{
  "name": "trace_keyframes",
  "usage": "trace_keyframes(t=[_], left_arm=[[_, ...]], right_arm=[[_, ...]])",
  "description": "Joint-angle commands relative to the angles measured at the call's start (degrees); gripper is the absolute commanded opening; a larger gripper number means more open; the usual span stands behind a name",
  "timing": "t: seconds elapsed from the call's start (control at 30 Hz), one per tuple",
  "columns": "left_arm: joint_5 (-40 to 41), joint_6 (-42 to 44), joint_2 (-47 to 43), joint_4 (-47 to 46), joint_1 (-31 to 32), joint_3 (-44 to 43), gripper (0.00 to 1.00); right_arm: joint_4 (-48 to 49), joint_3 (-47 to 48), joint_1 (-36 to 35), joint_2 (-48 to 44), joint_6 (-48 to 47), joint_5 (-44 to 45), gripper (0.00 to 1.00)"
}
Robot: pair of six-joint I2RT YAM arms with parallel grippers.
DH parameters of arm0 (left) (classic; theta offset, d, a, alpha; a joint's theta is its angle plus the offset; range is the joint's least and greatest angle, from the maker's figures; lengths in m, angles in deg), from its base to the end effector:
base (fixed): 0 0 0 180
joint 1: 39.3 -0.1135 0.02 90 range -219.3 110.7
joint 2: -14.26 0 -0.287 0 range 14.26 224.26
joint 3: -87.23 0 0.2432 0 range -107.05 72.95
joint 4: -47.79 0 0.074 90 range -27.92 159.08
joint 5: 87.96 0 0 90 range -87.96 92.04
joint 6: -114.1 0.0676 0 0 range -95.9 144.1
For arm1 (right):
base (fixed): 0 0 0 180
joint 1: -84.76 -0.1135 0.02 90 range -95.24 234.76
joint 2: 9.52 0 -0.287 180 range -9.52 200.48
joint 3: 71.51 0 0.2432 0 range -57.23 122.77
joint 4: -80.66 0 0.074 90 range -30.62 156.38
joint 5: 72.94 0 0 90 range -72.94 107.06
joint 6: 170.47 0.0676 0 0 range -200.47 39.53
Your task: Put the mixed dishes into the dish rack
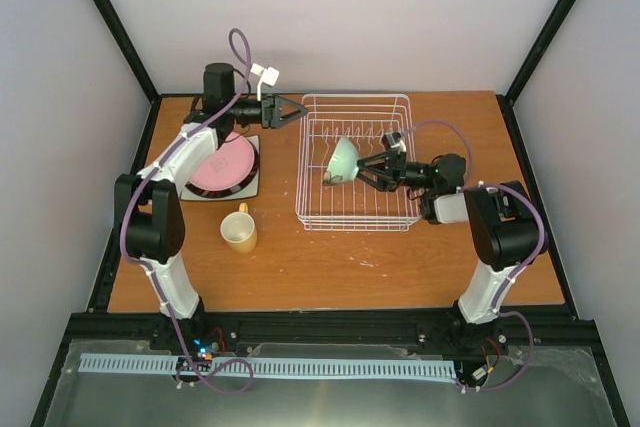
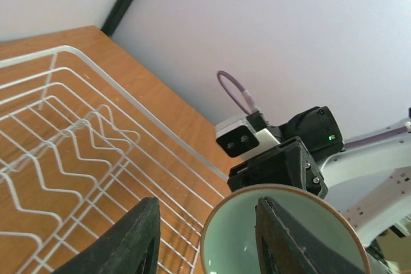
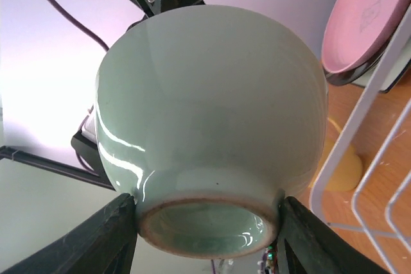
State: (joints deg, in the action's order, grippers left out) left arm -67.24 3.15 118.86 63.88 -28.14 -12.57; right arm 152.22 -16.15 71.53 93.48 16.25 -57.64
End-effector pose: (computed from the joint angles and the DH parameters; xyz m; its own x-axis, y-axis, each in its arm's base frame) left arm 0.4059 -0.1445 0.3360 -0.6577 0.0008 -0.7533 0.7395 0.1909 -0.6455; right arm 0.3086 0.1395 0.2507 -0.9586 0.0438 -0.2814 -0.2845 -0.0986 0.9536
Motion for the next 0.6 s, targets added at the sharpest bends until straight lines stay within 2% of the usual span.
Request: trace_keyframes(t=[0.0, 0.07, 0.1, 0.17, 0.2, 0.27, 0.33, 0.57], left_arm=[[3.95, 5.61, -1.56, 6.22, -1.86, -3.5, 0.42], [4.4, 6.11, -2.41, 6.95, -2.75, -3.68, 0.41], [4.64, 6.36, -2.8, 6.98, -3.19, -3.76, 0.41], [5.68, 6.98, -3.95, 9.3, -4.31, -3.78, 0.41], [6.36, 7.28, -4.54, 10.01, -4.76, -3.78, 0.41], [8.46, 8.65, -5.76, 11.9, -5.56, -4.2, 0.41], [11.87, 10.31, -6.78, 15.16, -6.11, -5.53, 0.41], [24.36, 18.91, -9.27, 28.45, -6.82, -11.75, 0.41]], right_arm=[[0.79, -0.26, 2.84, -3.8, -9.69, -0.72, 0.03], [-19.73, 0.7, 3.28, -7.94, -23.19, -0.24, 0.03], [-36.92, 2.59, 3.3, -10.39, -34.99, 0.82, 0.03], [-79.89, 11.76, 2.71, -14.84, -65.89, 10.01, 0.03], [-91.85, 16.19, 2.24, -15.49, -75.02, 15.42, 0.03], [-98.95, 20.18, 2.82, -16.18, -78.56, 17.81, 0.03], [-108.76, 25.33, 2.31, -16.7, -83.72, 26.03, 0.03], [-128.3, 36.42, 0.14, -15.78, -89.6, 47.38, 0.03]])
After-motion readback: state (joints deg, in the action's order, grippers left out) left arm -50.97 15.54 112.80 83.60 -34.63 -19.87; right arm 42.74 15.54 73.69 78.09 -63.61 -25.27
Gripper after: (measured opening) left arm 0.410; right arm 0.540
